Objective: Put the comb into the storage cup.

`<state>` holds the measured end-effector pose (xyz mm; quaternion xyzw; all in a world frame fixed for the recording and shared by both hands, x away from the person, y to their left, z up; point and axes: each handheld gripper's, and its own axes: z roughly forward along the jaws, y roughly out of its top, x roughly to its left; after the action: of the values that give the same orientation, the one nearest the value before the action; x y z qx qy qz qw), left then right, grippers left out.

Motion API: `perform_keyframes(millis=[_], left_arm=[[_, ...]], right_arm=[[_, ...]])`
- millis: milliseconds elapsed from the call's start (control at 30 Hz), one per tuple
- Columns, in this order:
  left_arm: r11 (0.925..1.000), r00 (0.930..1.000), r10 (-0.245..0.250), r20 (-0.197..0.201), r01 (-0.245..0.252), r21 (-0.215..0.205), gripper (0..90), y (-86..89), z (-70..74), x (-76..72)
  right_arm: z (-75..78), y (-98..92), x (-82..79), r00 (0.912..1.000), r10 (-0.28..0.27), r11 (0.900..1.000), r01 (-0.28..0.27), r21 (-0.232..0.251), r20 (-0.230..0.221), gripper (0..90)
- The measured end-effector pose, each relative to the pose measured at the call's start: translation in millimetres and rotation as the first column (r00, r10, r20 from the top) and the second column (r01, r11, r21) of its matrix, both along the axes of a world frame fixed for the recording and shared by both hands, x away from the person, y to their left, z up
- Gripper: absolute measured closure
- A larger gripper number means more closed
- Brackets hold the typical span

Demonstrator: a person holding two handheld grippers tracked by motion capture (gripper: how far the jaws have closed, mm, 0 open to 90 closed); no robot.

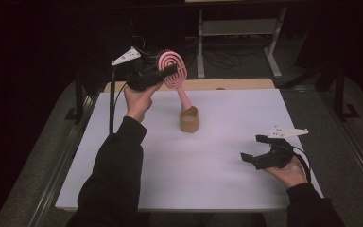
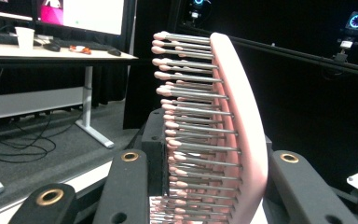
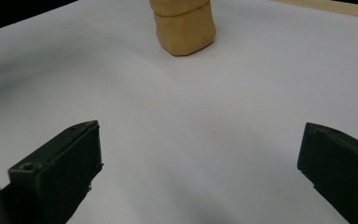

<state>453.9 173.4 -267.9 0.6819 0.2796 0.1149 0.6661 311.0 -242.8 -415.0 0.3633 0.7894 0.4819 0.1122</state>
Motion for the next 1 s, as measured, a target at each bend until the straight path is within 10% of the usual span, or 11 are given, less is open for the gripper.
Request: perform_keyframes(millis=[1000], left_arm=[[0.9973, 0.9996, 0.004, -0.026, -0.002, 0.073, 63.2, -20.8, -35.1, 2.8]], right_arm=[[-8.6, -10.6, -13.0, 0.9996, -0.028, 0.999, 0.028, 0.015, 0.009, 0.0]])
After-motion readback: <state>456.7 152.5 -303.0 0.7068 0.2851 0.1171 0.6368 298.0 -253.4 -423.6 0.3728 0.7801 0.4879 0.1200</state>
